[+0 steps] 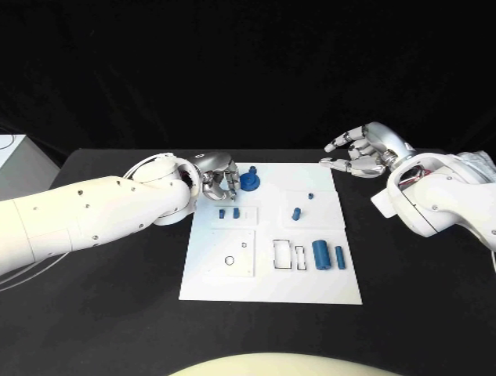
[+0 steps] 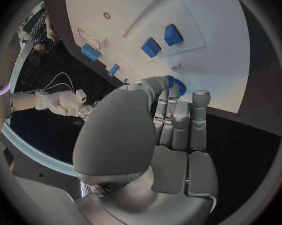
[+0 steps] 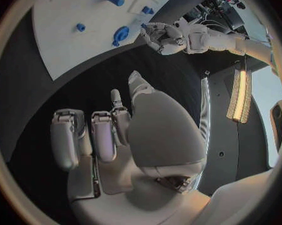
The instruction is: Assemble the parts on the task board
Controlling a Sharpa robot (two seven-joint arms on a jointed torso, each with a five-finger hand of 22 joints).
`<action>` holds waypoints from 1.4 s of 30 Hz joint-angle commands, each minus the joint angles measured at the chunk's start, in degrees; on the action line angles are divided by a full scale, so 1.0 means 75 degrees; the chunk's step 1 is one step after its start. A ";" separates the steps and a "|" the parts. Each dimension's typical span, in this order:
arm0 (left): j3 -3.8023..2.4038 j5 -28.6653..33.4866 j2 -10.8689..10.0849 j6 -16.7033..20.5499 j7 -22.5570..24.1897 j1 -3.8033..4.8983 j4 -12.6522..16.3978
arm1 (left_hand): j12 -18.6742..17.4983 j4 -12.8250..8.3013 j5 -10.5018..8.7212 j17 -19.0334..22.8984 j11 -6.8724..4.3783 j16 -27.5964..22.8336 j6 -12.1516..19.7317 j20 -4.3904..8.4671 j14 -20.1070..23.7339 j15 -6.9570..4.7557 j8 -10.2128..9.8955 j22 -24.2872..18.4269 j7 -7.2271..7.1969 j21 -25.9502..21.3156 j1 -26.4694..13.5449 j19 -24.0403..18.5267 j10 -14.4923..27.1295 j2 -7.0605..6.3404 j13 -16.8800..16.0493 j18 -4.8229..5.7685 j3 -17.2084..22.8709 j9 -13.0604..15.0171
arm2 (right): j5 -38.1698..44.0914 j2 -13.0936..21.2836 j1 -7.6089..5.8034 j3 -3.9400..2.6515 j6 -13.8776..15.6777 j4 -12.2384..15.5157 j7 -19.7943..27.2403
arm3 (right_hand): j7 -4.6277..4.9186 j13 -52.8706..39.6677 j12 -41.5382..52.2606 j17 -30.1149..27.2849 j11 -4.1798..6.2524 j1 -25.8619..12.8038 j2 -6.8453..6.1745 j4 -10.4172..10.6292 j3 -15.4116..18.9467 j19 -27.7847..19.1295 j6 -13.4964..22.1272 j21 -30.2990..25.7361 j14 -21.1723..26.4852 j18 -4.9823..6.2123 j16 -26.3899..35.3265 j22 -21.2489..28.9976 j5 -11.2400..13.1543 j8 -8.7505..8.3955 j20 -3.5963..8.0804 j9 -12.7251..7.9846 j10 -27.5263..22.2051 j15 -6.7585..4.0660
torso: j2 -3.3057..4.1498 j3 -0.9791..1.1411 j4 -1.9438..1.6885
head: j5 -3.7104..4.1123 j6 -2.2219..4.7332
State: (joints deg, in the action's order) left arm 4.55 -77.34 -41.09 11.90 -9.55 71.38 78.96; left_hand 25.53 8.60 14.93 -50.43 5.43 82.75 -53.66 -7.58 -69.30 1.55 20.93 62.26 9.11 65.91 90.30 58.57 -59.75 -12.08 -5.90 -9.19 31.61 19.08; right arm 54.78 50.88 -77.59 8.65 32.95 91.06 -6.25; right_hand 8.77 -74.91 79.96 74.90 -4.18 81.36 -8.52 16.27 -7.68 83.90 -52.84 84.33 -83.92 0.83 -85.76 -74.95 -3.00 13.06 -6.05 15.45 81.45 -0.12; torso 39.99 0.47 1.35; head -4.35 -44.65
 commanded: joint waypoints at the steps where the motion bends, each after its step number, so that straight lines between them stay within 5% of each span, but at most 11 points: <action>1: 0.0015 0.0029 0.0059 -0.0162 0.0074 -0.0003 -0.0053 | -0.0012 -0.0051 0.0009 0.0001 0.0000 -0.0003 -0.0036 -0.0025 -0.0050 0.0023 -0.0033 0.0003 -0.0004 0.0046 -0.0067 0.0047 -0.0067 -0.0022 -0.0038 0.0084 0.0008 0.0010 | 0.0060 -0.0005 0.0005 -0.0001 -0.0041 0.0006 0.0077 | -0.0009 -0.0845 0.0009 0.0909 0.0035 -0.0056 0.0032 -0.0008 -0.0036 0.0436 0.0032 -0.0023 -0.0531 0.0091 0.0011 -0.1455 -0.0036 0.0027 0.0065 -0.0008 0.0022 -0.0038 | 0.0004 0.0005 0.0013 | -0.0007 -0.0018; 42: 0.0089 0.0046 0.0112 -0.0250 0.0018 -0.0046 -0.0203 | -0.0065 -0.0081 0.0011 0.0052 -0.0002 -0.0016 -0.0048 -0.0021 -0.0034 0.0021 -0.0061 0.0005 -0.0004 0.0046 -0.0074 0.0048 -0.0103 -0.0018 -0.0045 0.0080 0.0028 0.0016 | 0.0061 -0.0008 0.0005 -0.0001 -0.0031 0.0006 0.0075 | -0.0012 -0.0838 0.0003 0.0902 0.0038 -0.0062 0.0026 -0.0011 -0.0036 0.0440 0.0035 -0.0024 -0.0531 0.0090 0.0018 -0.1456 -0.0036 0.0039 0.0069 -0.0009 0.0019 -0.0041 | 0.0004 0.0013 0.0008 | -0.0008 -0.0068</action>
State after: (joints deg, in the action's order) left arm 5.21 -77.14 -40.30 10.34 -9.57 71.04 77.44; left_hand 24.78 8.44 14.62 -50.09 5.43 82.75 -53.66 -7.57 -69.30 1.55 20.71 62.25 9.11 65.91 89.99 58.56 -60.13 -12.40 -6.30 -9.23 31.77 19.11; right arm 54.79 50.85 -77.59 8.65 32.95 91.04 -6.25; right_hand 8.77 -74.90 79.96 74.90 -4.18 81.37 -8.52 16.27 -7.68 84.11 -52.84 84.33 -83.92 0.83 -85.76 -74.92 -3.00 13.06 -5.84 15.45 81.45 -0.12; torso 39.98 0.55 1.40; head -4.43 -45.16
